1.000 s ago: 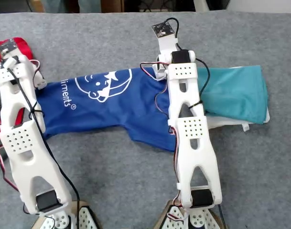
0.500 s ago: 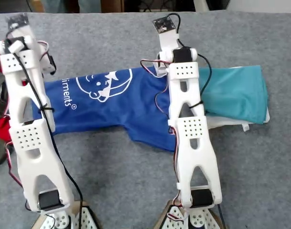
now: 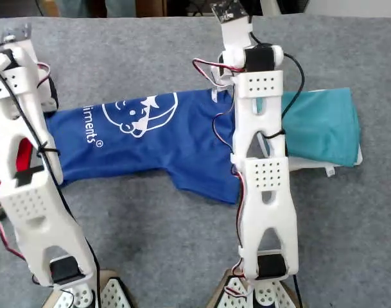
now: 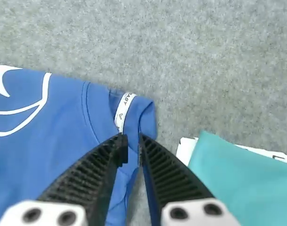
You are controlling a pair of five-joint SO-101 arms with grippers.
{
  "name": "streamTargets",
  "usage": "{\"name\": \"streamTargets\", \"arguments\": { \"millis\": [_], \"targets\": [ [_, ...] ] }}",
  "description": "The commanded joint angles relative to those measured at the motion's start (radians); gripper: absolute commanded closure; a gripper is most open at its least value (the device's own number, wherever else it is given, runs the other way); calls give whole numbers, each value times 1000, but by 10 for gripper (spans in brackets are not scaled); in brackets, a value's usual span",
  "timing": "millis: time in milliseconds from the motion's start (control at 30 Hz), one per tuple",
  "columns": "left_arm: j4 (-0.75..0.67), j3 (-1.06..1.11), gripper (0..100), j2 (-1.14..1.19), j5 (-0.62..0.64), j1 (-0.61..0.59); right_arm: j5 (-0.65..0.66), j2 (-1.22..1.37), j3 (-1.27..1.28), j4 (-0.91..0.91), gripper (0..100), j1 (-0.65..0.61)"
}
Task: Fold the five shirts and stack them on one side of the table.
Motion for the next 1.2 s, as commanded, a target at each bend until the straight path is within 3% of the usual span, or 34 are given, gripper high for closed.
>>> {"name": "streamTargets", "arguments": {
  "millis": [0,167,333,800,1033,1167],
  "targets": [
    [-112,297,954,-193,-14,22,5,-156,156,11,942,-21],
    [-295,679,950,-330,-15,24,2,-404,544,6,942,-46],
    [-351,855,949,-373,-15,22,8,-513,816,2,942,-15],
    [-566,1049,951,-370,-15,12,8,-513,1142,-149,942,5],
    [-580,1046,949,-374,-17,-64,9,-513,1271,-293,942,6],
    [-580,1036,949,-370,-78,-59,60,-513,1319,-341,942,23]
  ]
}}
